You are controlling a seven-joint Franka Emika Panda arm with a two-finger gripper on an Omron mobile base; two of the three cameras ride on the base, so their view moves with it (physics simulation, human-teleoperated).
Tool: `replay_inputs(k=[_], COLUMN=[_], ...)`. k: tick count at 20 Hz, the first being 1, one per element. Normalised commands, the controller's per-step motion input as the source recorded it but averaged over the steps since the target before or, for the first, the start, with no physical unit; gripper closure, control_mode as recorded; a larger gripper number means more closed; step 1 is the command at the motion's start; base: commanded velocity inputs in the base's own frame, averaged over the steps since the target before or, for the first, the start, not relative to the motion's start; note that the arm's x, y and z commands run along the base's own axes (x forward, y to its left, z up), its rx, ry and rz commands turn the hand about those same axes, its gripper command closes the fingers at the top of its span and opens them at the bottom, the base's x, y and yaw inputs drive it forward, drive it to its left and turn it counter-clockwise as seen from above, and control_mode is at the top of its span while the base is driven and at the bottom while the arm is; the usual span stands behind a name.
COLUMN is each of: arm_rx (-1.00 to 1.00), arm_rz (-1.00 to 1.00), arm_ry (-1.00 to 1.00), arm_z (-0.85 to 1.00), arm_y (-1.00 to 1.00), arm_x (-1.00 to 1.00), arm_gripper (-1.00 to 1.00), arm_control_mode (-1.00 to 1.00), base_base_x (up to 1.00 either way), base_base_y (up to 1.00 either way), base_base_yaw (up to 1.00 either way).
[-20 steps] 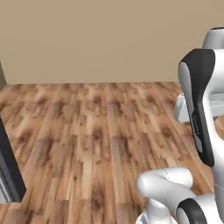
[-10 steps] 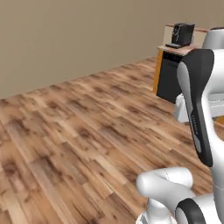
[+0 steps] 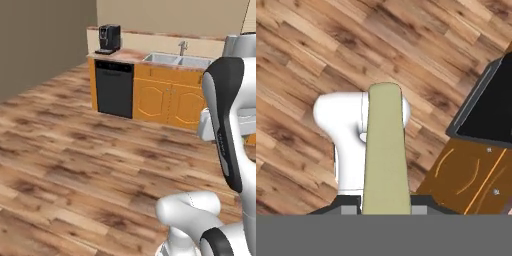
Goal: Pick the egg and butter from the fridge and place them by the bowl for mixing.
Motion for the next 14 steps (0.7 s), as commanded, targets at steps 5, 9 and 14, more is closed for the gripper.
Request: replay_inputs(k=[5, 9, 14], arm_rx=[0.0, 0.0, 0.0], arm_rz=[0.0, 0.0, 0.0], arm_ry=[0.0, 0.0, 0.0], arm_z=[0.0, 0.0, 0.0], arm_y=[0.0, 0.0, 0.0], arm_x=[0.0, 0.0, 0.0], arm_gripper=[1.0, 1.0, 1.0], arm_control_mode=[1.0, 1.0, 1.0], base_base_x=[0.63, 0.69, 0.81], base_base_y=[0.39, 0.38, 0.62], base_base_yaw=[-0.73, -0.71, -0.56])
